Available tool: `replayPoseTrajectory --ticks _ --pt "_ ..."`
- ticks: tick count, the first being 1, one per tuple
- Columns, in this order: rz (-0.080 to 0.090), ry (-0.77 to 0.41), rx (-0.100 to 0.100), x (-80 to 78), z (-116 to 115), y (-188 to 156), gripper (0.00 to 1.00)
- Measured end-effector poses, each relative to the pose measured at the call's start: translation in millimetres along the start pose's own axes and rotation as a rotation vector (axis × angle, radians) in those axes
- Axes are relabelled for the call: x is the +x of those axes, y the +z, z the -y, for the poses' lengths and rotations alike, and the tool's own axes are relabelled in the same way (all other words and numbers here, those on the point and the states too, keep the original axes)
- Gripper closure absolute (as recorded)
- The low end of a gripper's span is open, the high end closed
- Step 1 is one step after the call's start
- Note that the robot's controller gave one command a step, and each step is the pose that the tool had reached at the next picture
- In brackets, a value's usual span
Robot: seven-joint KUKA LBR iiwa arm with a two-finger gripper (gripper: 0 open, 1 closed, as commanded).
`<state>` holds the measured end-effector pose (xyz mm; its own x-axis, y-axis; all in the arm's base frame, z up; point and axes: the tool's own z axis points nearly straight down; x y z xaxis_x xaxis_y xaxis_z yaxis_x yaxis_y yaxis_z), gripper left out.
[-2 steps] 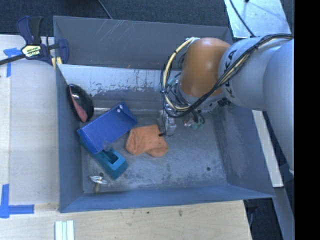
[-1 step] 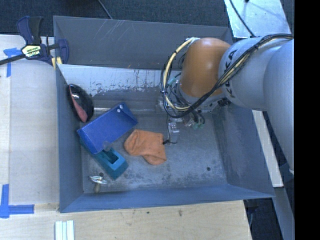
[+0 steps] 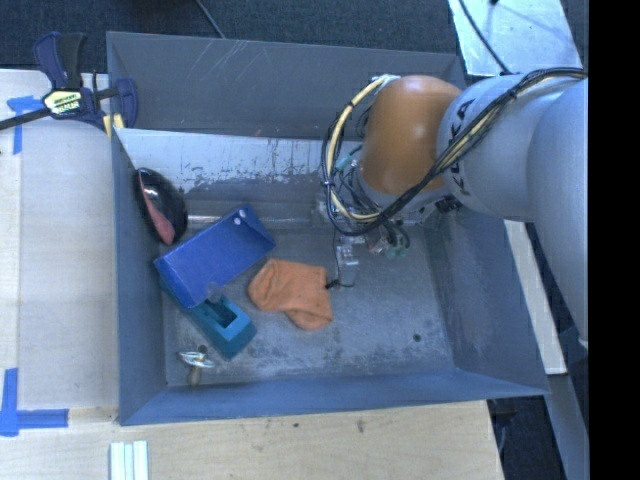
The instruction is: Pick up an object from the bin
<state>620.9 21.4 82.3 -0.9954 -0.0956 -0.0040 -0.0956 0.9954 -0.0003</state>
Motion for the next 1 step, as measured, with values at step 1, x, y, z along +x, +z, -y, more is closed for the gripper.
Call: replayPoseTrajectory --ticks 1 --pt "0.000 -0.001 0.000 0.0 -0.2 0.1 0.00"
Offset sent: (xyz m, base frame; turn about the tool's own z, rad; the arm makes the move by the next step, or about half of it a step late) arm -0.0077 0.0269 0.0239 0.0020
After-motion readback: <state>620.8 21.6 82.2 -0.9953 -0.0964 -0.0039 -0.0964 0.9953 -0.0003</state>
